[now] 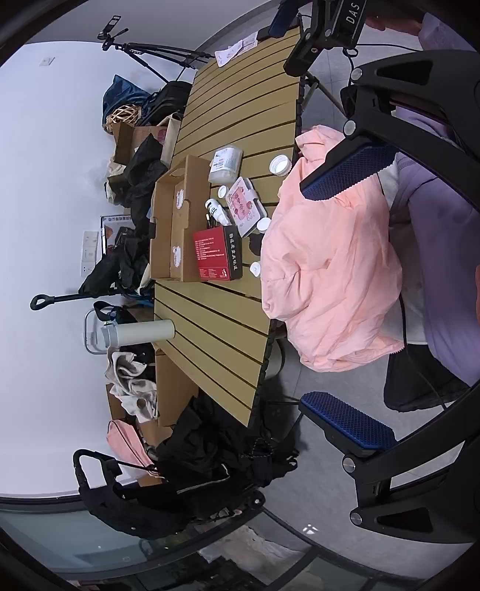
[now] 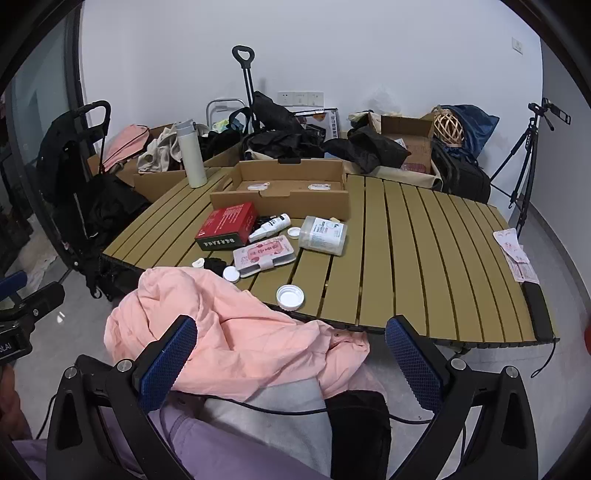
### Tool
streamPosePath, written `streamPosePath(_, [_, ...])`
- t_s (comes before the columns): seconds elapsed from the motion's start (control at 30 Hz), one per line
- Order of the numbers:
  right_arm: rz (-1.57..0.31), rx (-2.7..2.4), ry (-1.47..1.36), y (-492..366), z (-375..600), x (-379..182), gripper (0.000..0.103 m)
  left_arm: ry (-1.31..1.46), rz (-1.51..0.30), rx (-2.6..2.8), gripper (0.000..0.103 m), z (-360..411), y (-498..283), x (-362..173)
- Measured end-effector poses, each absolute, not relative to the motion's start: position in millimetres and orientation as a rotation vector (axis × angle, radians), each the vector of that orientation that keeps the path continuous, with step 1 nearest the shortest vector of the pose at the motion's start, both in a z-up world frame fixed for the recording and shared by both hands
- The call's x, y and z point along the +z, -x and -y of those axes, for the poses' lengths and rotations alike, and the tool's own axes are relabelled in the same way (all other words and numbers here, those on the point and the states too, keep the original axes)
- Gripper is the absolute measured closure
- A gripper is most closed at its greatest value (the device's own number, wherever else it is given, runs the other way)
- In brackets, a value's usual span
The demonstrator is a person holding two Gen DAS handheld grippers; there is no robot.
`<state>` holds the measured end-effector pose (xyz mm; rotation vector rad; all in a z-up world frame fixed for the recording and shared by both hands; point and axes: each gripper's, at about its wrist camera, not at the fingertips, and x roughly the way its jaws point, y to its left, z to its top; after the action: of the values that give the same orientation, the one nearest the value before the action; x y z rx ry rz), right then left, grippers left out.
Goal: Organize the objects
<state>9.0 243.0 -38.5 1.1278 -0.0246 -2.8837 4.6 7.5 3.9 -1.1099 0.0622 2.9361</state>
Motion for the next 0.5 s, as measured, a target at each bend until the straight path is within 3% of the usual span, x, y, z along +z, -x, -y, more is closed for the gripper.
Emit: streamPosePath(0.5, [0.006, -2.882, -1.128, -10.1, -238.9, -40.5, 0.000, 1.124, -0.059, 2.941, 0.000, -5.1, -3.1, -4.7])
